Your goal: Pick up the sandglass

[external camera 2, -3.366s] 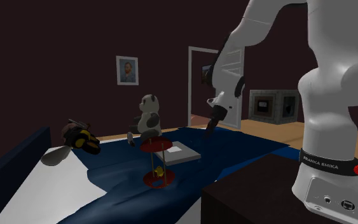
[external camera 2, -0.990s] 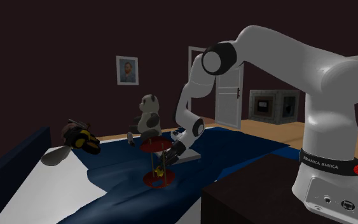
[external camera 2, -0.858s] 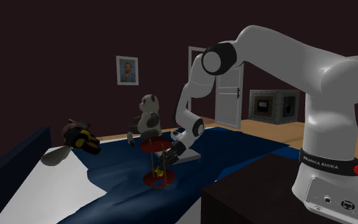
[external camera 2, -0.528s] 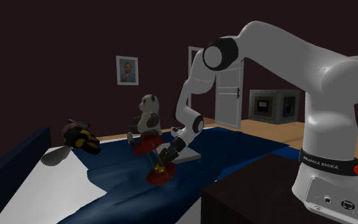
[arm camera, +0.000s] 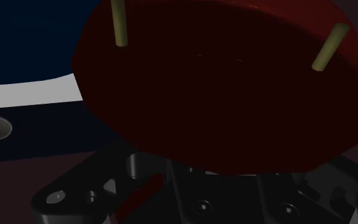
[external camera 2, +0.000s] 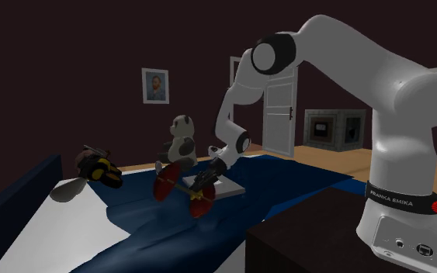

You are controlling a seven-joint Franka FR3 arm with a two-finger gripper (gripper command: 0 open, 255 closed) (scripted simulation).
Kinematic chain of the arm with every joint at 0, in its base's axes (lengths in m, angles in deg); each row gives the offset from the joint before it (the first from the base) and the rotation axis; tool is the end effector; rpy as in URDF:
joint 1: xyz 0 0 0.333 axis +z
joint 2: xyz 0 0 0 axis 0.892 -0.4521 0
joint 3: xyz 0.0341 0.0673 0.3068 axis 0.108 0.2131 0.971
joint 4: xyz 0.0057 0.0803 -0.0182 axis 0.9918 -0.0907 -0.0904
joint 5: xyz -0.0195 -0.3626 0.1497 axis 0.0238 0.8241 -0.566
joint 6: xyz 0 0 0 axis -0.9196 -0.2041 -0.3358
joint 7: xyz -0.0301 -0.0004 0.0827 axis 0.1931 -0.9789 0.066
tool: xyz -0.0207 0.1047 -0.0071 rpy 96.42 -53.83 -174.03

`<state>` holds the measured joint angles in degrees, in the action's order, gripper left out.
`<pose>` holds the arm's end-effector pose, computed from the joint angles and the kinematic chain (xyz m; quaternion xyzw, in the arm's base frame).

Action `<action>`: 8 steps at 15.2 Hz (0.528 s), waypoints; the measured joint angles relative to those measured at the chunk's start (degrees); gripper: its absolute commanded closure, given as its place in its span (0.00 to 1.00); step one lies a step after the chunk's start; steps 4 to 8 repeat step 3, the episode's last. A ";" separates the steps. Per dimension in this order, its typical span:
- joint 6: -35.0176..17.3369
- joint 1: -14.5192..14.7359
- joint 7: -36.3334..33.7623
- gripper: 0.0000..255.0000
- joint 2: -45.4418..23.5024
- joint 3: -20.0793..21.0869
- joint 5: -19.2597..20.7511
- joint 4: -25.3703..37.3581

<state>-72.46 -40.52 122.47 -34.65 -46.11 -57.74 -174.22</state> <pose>0.5848 0.0671 0.0795 -0.6717 -0.5599 -0.3122 0.3712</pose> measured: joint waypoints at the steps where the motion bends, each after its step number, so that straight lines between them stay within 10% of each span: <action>1: 0.06 0.11 -0.23 1.00 0.62 -0.18 0.24 -0.37; 8: -0.03 0.59 -0.80 1.00 2.07 -0.46 0.65 -1.29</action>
